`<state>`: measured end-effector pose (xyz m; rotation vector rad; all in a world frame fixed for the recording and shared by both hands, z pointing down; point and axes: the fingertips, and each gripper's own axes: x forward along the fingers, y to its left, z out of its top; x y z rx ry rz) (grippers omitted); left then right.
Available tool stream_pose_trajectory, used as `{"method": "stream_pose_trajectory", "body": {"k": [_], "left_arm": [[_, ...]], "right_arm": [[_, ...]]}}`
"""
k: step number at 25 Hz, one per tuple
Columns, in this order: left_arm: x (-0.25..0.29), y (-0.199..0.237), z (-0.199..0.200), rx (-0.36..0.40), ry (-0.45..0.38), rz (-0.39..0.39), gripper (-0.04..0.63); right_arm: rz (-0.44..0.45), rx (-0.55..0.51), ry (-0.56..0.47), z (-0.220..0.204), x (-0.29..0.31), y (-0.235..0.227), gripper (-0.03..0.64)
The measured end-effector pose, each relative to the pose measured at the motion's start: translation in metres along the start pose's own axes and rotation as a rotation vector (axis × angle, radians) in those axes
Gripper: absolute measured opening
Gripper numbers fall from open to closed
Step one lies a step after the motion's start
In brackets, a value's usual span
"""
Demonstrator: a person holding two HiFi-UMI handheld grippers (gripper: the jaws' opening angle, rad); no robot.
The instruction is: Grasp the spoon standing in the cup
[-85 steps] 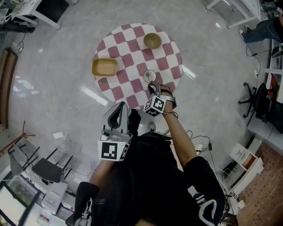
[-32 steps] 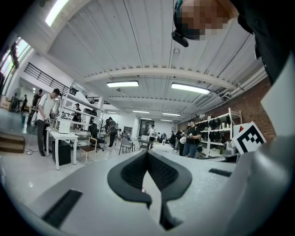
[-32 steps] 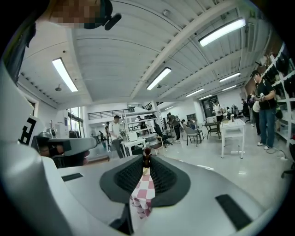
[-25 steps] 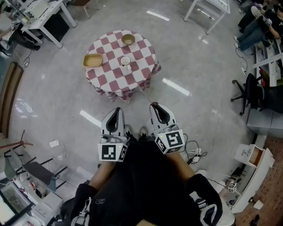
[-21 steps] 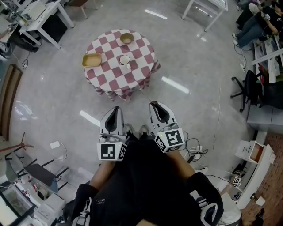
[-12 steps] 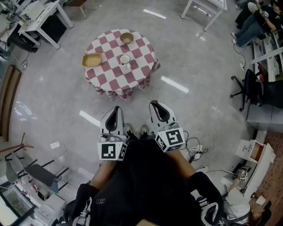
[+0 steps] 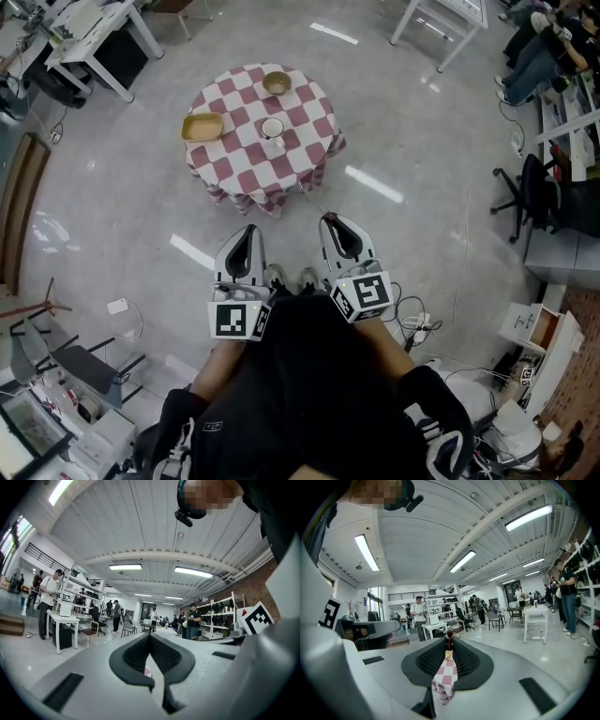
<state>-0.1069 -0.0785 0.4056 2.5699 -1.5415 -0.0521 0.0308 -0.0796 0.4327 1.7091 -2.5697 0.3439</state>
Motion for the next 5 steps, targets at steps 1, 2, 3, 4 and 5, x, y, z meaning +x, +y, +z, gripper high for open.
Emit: {"method": "stream_pose_trajectory", "body": {"k": [1, 2, 3, 4, 5], "left_arm": [[0.0000, 0.0002, 0.0005, 0.000, 0.000, -0.001, 0.005], [-0.0001, 0.0007, 0.0009, 0.000, 0.000, -0.003, 0.005], [-0.0003, 0.0012, 0.0011, 0.000, 0.001, -0.003, 0.005], [-0.0005, 0.0018, 0.0014, 0.000, 0.001, -0.004, 0.005], [-0.0007, 0.0024, 0.0016, 0.000, 0.002, -0.004, 0.005]], "right_arm": [[0.001, -0.001, -0.001, 0.0008, 0.0005, 0.0009, 0.064], [0.002, -0.001, -0.003, 0.0017, 0.0010, 0.0020, 0.064], [0.003, -0.002, -0.004, 0.0025, 0.0015, 0.0032, 0.064], [0.004, -0.004, -0.005, 0.0033, 0.0020, 0.0043, 0.064], [0.005, -0.005, -0.006, 0.0040, 0.0024, 0.0055, 0.064]]}}
